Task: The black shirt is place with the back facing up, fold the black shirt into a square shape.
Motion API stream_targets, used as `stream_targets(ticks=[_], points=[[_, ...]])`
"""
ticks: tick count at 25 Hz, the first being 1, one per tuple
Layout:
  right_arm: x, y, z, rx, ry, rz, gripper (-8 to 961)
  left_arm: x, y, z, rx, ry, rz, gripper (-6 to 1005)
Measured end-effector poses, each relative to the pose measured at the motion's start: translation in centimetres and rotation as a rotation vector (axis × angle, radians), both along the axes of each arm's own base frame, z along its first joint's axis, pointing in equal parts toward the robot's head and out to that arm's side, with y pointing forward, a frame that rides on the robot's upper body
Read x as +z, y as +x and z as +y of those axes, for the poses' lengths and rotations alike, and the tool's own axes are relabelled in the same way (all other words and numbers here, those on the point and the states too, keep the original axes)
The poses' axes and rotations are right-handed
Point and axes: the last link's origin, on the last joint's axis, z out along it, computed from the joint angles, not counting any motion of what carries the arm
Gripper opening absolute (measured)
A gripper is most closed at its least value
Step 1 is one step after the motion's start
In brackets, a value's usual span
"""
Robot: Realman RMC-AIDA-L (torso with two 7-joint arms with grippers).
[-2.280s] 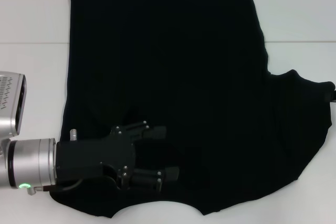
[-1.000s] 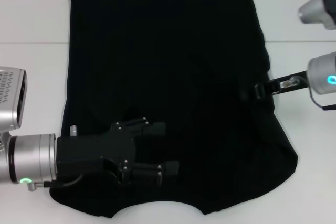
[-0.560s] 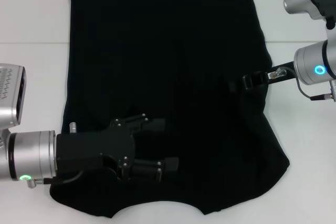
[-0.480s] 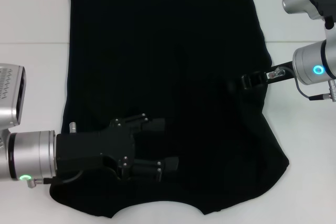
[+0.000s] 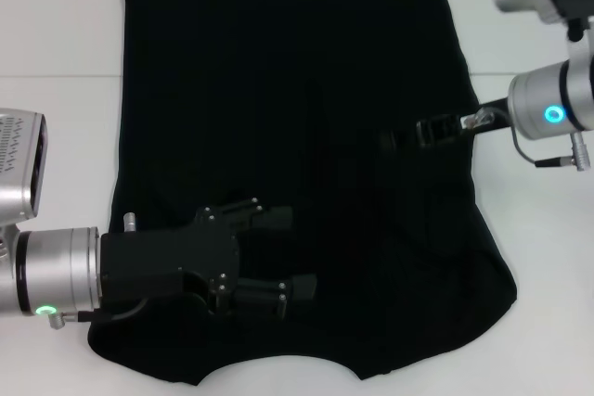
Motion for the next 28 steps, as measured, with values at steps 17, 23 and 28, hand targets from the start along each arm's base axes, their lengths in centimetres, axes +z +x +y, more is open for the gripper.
stream_targets(ticks=[17,23,28], points=[[-0.9,1.9,-4.0,0.160,-0.009,0.255,745,4.5,-3.8,-0.8,0.327,-0.050,0.001,949],[-2.0,1.6,-4.2,0.156,-0.018,0.266,783,6.5,-6.8,-1.5,0.423,0.028,0.092,948],[-2.3,1.2,-3.7,0.144,0.008,0.280,783,6.7,-8.6,-1.7,0.397,0.098,0.248,948]])
